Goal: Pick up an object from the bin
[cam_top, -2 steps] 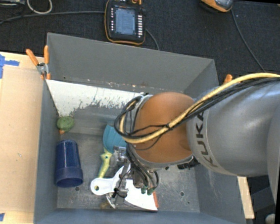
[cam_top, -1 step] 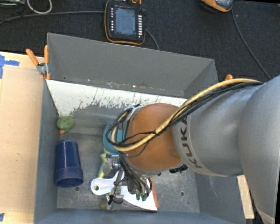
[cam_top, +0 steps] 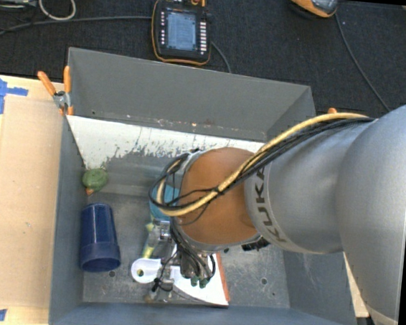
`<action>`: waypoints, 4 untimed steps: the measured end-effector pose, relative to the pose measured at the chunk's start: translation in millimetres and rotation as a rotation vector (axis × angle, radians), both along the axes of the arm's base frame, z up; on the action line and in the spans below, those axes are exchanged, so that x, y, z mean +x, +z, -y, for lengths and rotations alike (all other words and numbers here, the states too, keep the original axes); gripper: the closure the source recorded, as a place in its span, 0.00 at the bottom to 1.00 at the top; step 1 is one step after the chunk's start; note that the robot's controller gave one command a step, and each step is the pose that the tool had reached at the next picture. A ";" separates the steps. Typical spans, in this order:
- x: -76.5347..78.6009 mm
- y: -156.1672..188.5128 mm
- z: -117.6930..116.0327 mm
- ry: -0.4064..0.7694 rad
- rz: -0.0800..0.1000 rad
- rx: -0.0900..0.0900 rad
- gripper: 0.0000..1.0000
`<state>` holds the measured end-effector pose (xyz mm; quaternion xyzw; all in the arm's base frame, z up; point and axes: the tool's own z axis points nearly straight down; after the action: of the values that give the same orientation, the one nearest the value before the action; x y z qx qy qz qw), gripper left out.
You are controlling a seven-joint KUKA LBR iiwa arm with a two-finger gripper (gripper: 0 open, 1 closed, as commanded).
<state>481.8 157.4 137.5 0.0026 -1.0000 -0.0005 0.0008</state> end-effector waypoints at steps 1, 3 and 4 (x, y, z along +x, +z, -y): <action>20.8 -66.5 5.4 -0.036 0.003 0.003 0.00; -5.7 -32.6 7.5 -0.042 0.002 0.002 1.00; -6.8 -19.0 9.1 -0.038 -0.008 -0.001 1.00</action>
Offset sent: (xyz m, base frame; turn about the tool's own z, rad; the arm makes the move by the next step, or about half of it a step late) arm -0.0056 -0.0073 -0.0318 0.0408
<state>475.0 148.3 118.5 -0.0162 -0.9999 0.0001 0.0050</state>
